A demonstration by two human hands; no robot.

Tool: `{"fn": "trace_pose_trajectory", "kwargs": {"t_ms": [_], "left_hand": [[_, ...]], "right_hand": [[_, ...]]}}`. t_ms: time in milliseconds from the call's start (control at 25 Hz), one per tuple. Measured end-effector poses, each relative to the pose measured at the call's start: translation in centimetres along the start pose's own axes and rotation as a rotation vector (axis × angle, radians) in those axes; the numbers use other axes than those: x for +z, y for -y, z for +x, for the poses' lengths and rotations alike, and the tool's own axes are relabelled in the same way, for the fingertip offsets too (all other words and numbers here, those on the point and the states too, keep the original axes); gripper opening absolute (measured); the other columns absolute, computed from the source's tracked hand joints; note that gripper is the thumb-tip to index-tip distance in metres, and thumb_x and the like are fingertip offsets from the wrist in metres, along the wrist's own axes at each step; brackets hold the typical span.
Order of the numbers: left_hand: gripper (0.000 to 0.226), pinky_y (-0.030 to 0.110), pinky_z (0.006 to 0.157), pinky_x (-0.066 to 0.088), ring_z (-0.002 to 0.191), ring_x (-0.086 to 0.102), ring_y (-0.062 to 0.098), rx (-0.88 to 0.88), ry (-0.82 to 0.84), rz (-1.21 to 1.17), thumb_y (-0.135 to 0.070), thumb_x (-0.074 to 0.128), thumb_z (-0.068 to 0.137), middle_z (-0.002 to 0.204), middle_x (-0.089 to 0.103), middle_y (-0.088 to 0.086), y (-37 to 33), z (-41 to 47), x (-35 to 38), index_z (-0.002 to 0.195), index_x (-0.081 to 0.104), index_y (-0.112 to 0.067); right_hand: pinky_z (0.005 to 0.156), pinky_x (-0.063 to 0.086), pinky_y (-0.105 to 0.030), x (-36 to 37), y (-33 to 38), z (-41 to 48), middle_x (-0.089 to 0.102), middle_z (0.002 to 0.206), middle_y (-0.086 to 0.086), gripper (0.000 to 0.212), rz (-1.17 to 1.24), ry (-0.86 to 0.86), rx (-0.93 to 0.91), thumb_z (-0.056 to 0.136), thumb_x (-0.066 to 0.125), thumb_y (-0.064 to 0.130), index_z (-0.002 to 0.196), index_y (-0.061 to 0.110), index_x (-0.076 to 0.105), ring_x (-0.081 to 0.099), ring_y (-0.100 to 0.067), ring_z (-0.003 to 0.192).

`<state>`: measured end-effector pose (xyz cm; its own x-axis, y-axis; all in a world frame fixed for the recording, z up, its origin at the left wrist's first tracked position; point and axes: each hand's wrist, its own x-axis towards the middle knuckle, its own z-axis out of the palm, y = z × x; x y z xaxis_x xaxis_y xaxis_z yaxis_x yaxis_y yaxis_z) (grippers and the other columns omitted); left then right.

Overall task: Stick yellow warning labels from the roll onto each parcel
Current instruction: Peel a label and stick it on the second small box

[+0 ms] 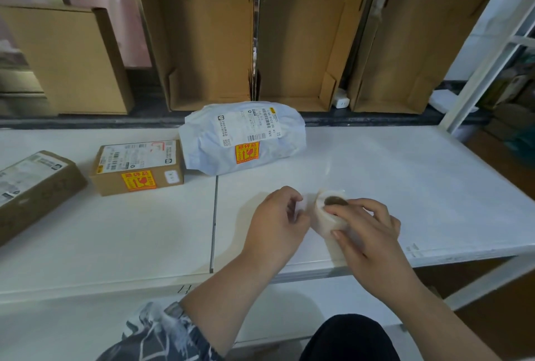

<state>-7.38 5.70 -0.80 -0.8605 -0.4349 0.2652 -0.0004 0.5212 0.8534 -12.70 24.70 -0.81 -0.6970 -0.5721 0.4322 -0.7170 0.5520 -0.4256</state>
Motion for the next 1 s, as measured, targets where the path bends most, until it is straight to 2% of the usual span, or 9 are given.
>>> {"fn": "trace_pose_trajectory", "kwargs": {"t_ms": [240,360,400,480,600,680,760,920,1000], "left_hand": [[0.018,0.027,0.076,0.053,0.078,0.06,0.01,0.018,-0.134,-0.023,-0.011,0.069,0.083,0.083,0.063,-0.007,0.3,-0.6,-2.3,0.095,0.066,-0.024],[0.022,0.016,0.076,0.05,0.086,0.062,0.002,0.229,-0.28,0.059,-0.006,0.073,0.083,0.092,0.063,-0.011,0.9,-2.2,-6.0,0.096,0.073,-0.024],[0.024,0.014,0.075,0.048,0.086,0.062,0.002,0.297,-0.318,0.099,-0.005,0.074,0.082,0.093,0.063,-0.009,1.3,-2.8,-7.4,0.097,0.075,-0.023],[0.024,0.019,0.075,0.049,0.085,0.063,0.01,0.42,-0.35,0.201,-0.002,0.077,0.08,0.092,0.062,-0.003,2.5,-4.1,-10.0,0.098,0.077,-0.019],[0.029,0.029,0.073,0.052,0.083,0.064,0.021,0.506,-0.366,0.372,0.002,0.079,0.077,0.09,0.063,0.002,4.7,-5.8,-13.2,0.096,0.076,-0.019],[0.023,0.03,0.071,0.053,0.082,0.065,0.023,0.527,-0.389,0.463,0.002,0.078,0.077,0.091,0.063,0.002,6.3,-6.7,-15.5,0.092,0.078,-0.016],[0.018,0.03,0.071,0.052,0.08,0.064,0.022,0.504,-0.4,0.516,-0.001,0.079,0.079,0.089,0.064,0.001,7.8,-7.5,-17.9,0.089,0.079,-0.015],[0.015,0.034,0.071,0.053,0.081,0.064,0.02,0.354,-0.432,0.473,-0.007,0.08,0.082,0.091,0.06,-0.005,10.7,-8.8,-22.5,0.09,0.077,-0.02],[0.013,0.037,0.076,0.052,0.086,0.063,0.02,0.244,-0.546,0.539,-0.014,0.077,0.082,0.094,0.06,-0.005,12.0,-9.2,-25.0,0.091,0.076,-0.022]], "right_hand": [[0.106,0.033,-0.042,-0.8,0.5,-0.2,0.058,0.132,0.026,0.037,0.027,-0.082,0.025,0.093,0.063,0.022,0.126,0.04,0.063,0.043,-0.008,0.134],[0.097,0.04,-0.02,-1.0,6.1,0.2,0.065,0.113,0.013,0.022,0.273,-0.331,0.082,0.087,0.062,0.032,0.108,0.032,0.066,0.057,-0.014,0.113],[0.09,0.044,-0.017,-0.4,8.6,0.7,0.065,0.108,0.014,0.022,0.475,-0.289,0.179,0.085,0.064,0.037,0.106,0.033,0.065,0.061,-0.012,0.106],[0.088,0.053,-0.025,1.7,13.3,2.4,0.07,0.107,0.014,0.032,0.852,0.0,0.394,0.086,0.072,0.046,0.115,0.039,0.061,0.069,-0.007,0.098],[0.087,0.058,-0.035,5.9,17.4,5.0,0.079,0.101,-0.002,0.032,1.1,0.209,0.573,0.093,0.073,0.03,0.121,0.033,0.059,0.077,-0.013,0.091],[0.078,0.058,-0.032,8.7,19.4,6.1,0.078,0.094,-0.014,0.029,1.151,0.176,0.603,0.093,0.073,0.015,0.119,0.023,0.063,0.072,-0.015,0.075],[0.072,0.055,-0.031,11.3,21.2,6.6,0.078,0.087,-0.012,0.025,1.099,0.165,0.576,0.092,0.075,0.012,0.113,0.023,0.065,0.07,-0.014,0.068],[0.071,0.053,-0.023,15.2,25.1,7.9,0.077,0.084,-0.004,0.017,1.023,0.134,0.481,0.093,0.075,0.014,0.101,0.025,0.065,0.072,-0.01,0.071],[0.077,0.058,-0.03,16.9,26.7,8.9,0.078,0.09,-0.003,0.018,1.019,0.168,0.43,0.093,0.074,0.014,0.099,0.028,0.065,0.076,-0.017,0.082]]}}
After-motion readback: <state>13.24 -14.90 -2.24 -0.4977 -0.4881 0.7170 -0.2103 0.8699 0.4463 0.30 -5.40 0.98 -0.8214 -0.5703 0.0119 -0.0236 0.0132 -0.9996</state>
